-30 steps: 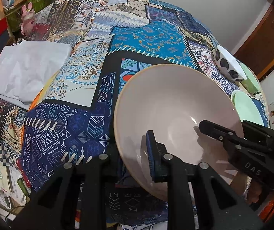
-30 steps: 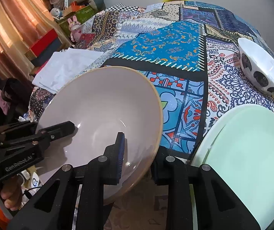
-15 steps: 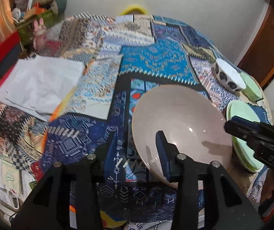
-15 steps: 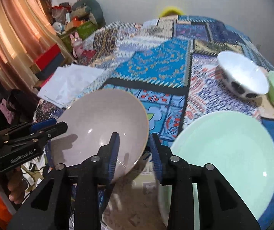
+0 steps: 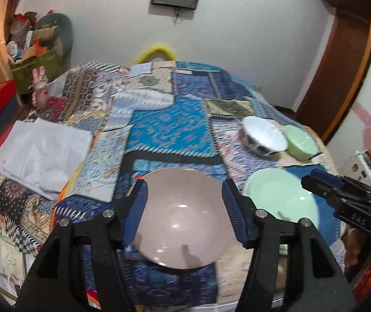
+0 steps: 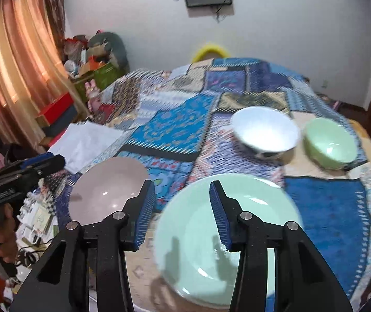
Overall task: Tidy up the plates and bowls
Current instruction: 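Lower the mauve bowl onto the table and open both tools, then reach both tools to the spotted white bowl and close on its rim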
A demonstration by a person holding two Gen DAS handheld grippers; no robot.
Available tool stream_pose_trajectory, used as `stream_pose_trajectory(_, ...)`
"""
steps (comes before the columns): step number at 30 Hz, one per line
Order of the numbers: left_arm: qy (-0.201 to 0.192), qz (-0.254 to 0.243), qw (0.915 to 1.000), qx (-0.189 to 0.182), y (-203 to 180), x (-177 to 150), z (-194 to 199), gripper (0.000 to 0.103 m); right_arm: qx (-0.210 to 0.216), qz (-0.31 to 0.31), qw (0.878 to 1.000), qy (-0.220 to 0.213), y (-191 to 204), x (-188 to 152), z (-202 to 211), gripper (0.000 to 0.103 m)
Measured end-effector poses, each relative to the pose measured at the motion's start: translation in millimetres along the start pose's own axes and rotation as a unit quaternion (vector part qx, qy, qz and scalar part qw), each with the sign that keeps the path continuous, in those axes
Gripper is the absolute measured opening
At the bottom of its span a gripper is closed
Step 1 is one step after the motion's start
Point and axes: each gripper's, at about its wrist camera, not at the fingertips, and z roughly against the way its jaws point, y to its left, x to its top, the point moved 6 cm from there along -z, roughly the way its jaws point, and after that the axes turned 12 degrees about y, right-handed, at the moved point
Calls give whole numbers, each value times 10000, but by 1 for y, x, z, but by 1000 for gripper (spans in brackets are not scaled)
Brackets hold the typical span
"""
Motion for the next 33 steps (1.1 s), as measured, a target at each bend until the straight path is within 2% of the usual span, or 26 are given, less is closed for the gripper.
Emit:
stream_pose_trajectory(3,-46,-206,9998,-60,-23,11,7,59,-131,-86,9998,-148,-19,2,15,44)
stream_pose_trajectory(6,-147,-477,9987,65,-46,22,10,60,-314,-137,9990,-272,-35,5,26,44)
stream_pose_trajectory(8,-208,-583,9981,53,-62,29,10,63,-407,-179,9984,-337,-46,8,31,44)
stream_pose_trajectory(14,-79,-644,9977,-205,-92,50,-9,64,-711,-244,9963,-420,-74,16,32,44)
stream_pose_trajectory(18,-16,-705,9975,-63,-102,63,-30,64,-927,-241,9948,-357,-92,26,22,45)
stream_pose_trajectory(22,163,-914,9956,-120,-113,74,-55,64,-942,-343,9948,-174,-107,36,5,45)
stream_pose_trajectory(28,346,-1124,9930,-91,-127,93,-95,64,-685,-422,9967,130,-122,46,-24,45)
stream_pose_trajectory(33,562,-1163,9915,-122,-137,108,-130,64,-681,-485,9959,351,-136,47,-49,45)
